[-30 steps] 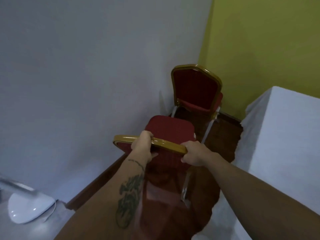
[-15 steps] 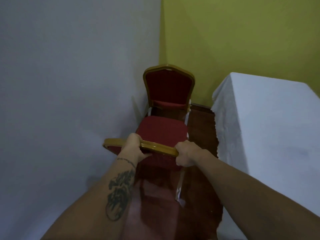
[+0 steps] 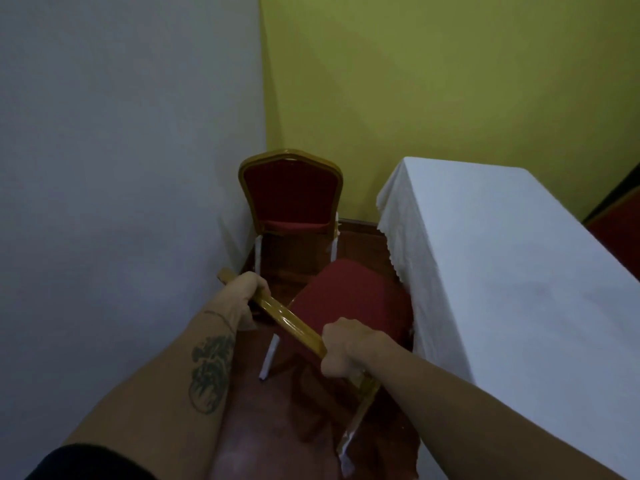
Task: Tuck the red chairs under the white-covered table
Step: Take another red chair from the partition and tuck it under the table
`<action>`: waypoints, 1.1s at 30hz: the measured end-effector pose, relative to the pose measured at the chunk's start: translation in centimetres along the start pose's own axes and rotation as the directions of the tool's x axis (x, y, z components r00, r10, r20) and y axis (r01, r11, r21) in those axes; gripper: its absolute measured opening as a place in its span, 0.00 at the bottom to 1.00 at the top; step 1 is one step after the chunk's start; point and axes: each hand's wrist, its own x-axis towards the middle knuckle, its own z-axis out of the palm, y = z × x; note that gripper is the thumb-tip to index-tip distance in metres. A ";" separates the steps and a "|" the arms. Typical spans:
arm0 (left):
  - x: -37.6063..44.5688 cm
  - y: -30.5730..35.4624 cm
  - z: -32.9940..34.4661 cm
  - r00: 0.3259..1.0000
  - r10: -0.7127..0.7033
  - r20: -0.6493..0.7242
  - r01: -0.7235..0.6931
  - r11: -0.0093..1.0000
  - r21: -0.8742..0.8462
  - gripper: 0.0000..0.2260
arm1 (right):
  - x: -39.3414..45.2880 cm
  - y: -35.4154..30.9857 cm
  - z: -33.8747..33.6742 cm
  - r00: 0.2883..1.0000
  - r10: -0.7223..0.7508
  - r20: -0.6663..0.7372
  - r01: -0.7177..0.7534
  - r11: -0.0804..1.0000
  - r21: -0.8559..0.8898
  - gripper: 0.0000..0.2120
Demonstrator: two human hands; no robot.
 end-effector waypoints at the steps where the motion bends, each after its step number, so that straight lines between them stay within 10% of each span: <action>1: 0.4 0.4 0.4 1.000 0.004 0.016 -0.004 1.000 0.026 0.04 | 0.0 0.2 0.0 1.000 0.013 0.000 -0.013 1.000 0.005 0.11; 19: 6.1 7.4 6.3 0.915 -0.043 0.401 -0.125 0.915 0.384 0.02 | 3.4 1.3 1.4 0.905 0.421 -0.070 -0.346 0.820 0.455 0.30; 33: 8.0 9.1 8.0 0.868 -0.089 0.489 -0.206 0.832 0.516 0.04 | 3.3 -2.3 1.0 0.816 0.567 -0.112 -0.459 0.753 0.470 0.19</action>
